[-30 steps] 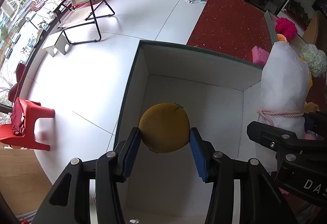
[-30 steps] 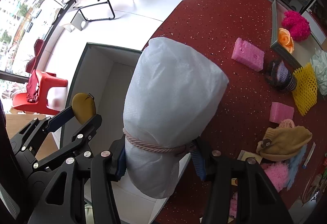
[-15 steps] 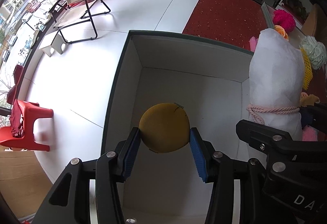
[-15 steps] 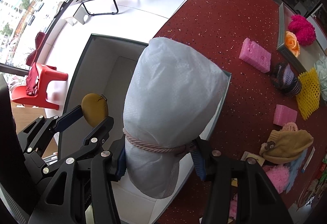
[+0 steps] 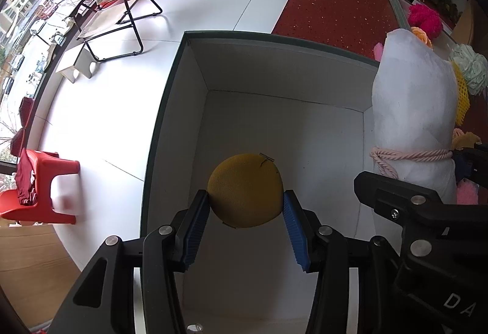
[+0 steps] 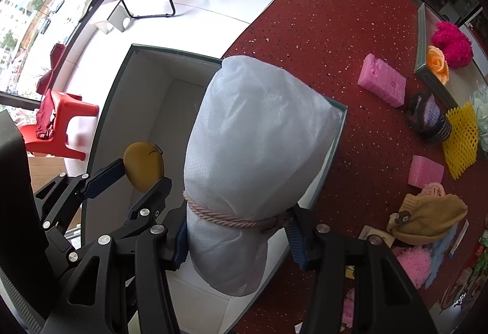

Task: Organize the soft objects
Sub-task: 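Open right tool dropping bundle into box while left tool releases tan pad, then move left tool to capybara tissue pack while right tool approaches pink fluffy toy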

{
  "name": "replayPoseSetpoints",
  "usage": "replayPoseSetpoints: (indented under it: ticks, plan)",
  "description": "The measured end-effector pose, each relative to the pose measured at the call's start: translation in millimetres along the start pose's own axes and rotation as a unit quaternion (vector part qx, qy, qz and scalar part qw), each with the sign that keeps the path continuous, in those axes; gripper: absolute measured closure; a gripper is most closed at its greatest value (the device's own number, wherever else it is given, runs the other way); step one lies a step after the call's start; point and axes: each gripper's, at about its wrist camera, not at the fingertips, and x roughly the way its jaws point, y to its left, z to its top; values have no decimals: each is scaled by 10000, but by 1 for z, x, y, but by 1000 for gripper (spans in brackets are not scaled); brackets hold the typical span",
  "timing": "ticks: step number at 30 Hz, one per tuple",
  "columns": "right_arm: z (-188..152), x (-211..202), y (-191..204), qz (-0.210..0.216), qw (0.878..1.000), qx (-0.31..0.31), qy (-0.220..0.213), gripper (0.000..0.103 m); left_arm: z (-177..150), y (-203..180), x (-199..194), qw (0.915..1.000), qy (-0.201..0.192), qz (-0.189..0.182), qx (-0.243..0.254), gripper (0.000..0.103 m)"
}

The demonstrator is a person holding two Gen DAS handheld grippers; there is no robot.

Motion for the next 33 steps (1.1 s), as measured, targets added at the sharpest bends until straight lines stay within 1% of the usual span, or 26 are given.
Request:
replayPoseSetpoints:
  ticks: [4,6,7,8,9,10,11,12,15,17,19,20,24,27,31,33]
  plan:
    - [0,1,1,-18,10000,-32,18,46,0,-3,1,10000,42,-15,23,52]
    - [1,1,3,-3,10000,-64,25,46,0,-6,0,10000,57,-48,61,48]
    - [1,1,5,26,9999,-103,39,45,0,-5,0,9999,72,-110,16,29]
    - [0,1,7,69,9998,-157,59,42,0,-5,0,9999,86,-137,-38,5]
    - [0,2,8,59,9998,-188,74,36,-2,-2,-1,9998,61,-143,-103,1]
    - [-1,3,7,57,9998,-187,75,32,-3,-1,-4,9998,-8,-116,-141,1]
    - [-1,2,6,79,9998,-158,55,24,-4,0,-5,9999,-17,-110,-121,1]
    - [-2,1,5,101,9999,-125,12,20,-4,-1,-5,9999,33,-105,-88,1]
    - [-3,-2,2,102,9999,-74,-61,18,-7,-1,-3,9997,146,-169,-102,1]
    - [-5,-5,1,65,9998,-108,-172,14,-8,1,-4,9997,152,-102,-145,1]
    - [-8,-11,-2,-49,9995,-133,-298,6,-10,5,-6,9995,169,-138,-213,1]
    - [-11,-13,-5,-109,9993,-114,-349,0,-11,5,-6,9995,193,-126,-217,1]
    - [-25,-26,-26,-36,9985,230,-493,0,-17,0,-4,9989,377,-209,-165,1]
    - [-41,-32,-47,60,9971,570,-493,0,-23,-10,-8,9991,392,-153,25,1]
    - [-76,-36,-76,30,9943,974,-433,0,-31,-31,-15,9985,392,-111,360,1]
    - [-98,-35,-95,51,9920,1225,-315,0,-34,-45,-18,9977,381,-86,557,1]
